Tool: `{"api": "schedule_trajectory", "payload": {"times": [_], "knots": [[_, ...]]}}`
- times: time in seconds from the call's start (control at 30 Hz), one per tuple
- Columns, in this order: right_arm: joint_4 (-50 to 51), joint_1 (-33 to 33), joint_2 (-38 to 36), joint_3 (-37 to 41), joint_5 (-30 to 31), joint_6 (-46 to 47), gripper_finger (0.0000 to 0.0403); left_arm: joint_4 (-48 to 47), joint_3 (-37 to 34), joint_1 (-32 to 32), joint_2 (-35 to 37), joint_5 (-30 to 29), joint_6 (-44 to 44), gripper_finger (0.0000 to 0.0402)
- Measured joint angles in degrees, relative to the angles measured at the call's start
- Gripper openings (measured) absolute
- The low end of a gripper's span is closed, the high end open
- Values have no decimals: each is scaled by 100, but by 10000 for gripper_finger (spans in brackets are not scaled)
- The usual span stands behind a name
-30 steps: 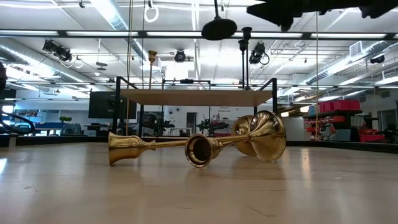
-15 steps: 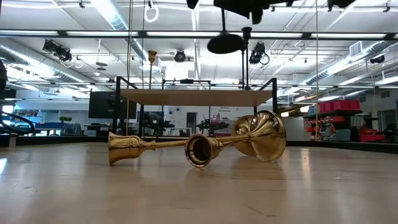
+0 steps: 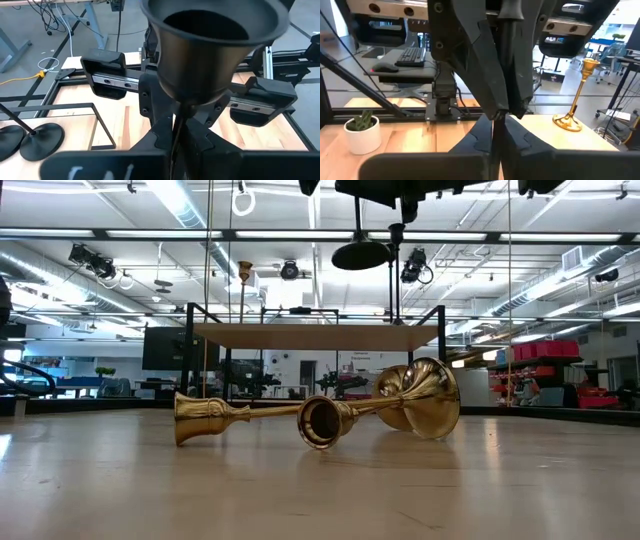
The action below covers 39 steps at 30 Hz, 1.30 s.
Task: Pick & Place candle stick holders
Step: Put the black candle holder on the shelf aligned with the other black candle holders
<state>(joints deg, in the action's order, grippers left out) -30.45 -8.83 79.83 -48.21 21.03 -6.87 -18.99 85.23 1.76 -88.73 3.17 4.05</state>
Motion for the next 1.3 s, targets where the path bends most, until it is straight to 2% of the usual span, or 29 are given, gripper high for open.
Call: {"api": "schedule_trajectory", "payload": {"times": [0.27, 0.43, 0.57, 0.73, 0.9, 0.97, 1.1, 1.3], "knots": [[10, 7, 0, -2, 97, -20, 7, -14, 0, 2, 0, 3, -19, 32], [72, 20, -72, -2, 125, -121, 4, -121, 1, 2, 41, -125, 163, 64], [424, 22, -358, 0, 437, -161, 4, -457, 7, 9, 252, -142, 293, 95], [273, 36, -828, 437, 592, -157, 3, -1173, 7, 39, 536, -192, 296, 120], [200, 155, -1467, 1022, 1040, -57, 2, -1826, -29, 39, 769, -345, 220, 122], [-115, 208, -1635, 1217, 1059, -23, 2, -2070, -91, 39, 791, -340, 160, 120], [-609, 323, -1828, 1548, 1077, -100, 2, -2045, -420, 37, 848, -340, 153, 117], [-602, 740, -1828, 1720, 1103, 31, 2, -1545, -1365, 38, 1126, -361, 72, 117]]}}
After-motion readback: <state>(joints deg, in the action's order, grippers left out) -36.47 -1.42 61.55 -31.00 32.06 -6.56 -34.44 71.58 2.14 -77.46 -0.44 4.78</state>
